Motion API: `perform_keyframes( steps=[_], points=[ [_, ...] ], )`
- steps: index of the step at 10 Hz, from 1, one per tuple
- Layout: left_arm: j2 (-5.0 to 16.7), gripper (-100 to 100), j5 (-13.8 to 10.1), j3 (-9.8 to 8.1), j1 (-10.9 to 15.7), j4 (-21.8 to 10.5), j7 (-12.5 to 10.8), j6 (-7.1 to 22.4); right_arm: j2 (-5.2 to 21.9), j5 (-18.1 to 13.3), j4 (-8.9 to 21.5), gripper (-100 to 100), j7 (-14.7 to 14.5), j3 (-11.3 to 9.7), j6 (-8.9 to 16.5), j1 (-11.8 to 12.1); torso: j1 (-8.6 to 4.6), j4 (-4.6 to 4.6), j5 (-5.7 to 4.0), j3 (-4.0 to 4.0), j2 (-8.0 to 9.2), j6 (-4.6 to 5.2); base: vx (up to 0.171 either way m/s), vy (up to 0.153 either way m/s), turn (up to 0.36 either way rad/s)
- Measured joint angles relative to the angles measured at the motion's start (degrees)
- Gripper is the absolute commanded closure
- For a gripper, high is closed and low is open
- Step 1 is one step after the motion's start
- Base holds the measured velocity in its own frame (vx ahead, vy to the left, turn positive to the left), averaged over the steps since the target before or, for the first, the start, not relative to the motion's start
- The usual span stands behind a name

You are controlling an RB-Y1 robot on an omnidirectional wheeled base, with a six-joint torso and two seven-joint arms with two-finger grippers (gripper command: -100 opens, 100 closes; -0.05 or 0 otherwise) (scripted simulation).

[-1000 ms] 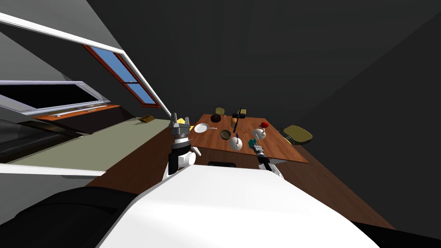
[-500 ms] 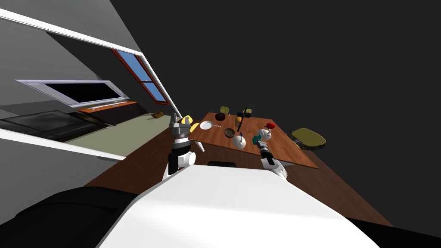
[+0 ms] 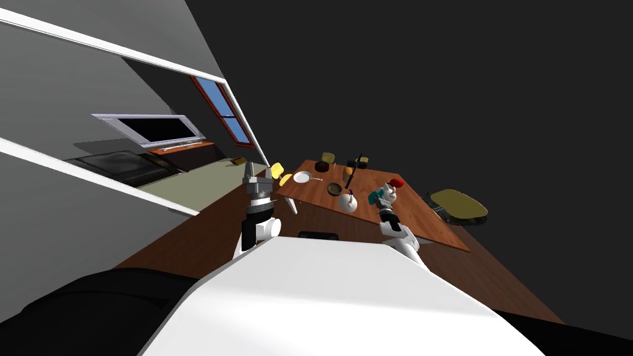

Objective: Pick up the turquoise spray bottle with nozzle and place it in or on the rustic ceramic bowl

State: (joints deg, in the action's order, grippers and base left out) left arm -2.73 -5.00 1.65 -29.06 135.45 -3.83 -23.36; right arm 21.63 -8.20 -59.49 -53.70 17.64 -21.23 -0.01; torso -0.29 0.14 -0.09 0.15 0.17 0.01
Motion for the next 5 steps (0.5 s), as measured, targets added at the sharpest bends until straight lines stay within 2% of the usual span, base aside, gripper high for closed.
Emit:
perform_keyframes(
  steps=[2,3,5],
  points=[
    [0.0,0,0.0,0.0,0.0,0.0,0.0,0.0,1.2,2.75,-0.64,100,0.82,0.96,2.95,-1.47,-0.06,-0.02,-0.06,-0.02,-0.03,0.01,-0.049,-0.003,0.163],
    [0.0,0,0.0,0.0,0.01,0.0,0.0,0.0,1.71,4.42,-3.19,100,1.48,1.58,5.3,-0.83,-0.04,0.04,-0.03,0.01,-0.01,-0.06,-0.047,-0.012,0.125],
    [0.0,0,0.0,0.0,0.01,0.0,0.0,0.0,2.41,7.22,-2.84,100,2.02,2.91,7.8,-2.09,-0.14,0.02,-0.1,0.0,-0.01,-0.05,-0.056,-0.013,0.18]
  ],
)
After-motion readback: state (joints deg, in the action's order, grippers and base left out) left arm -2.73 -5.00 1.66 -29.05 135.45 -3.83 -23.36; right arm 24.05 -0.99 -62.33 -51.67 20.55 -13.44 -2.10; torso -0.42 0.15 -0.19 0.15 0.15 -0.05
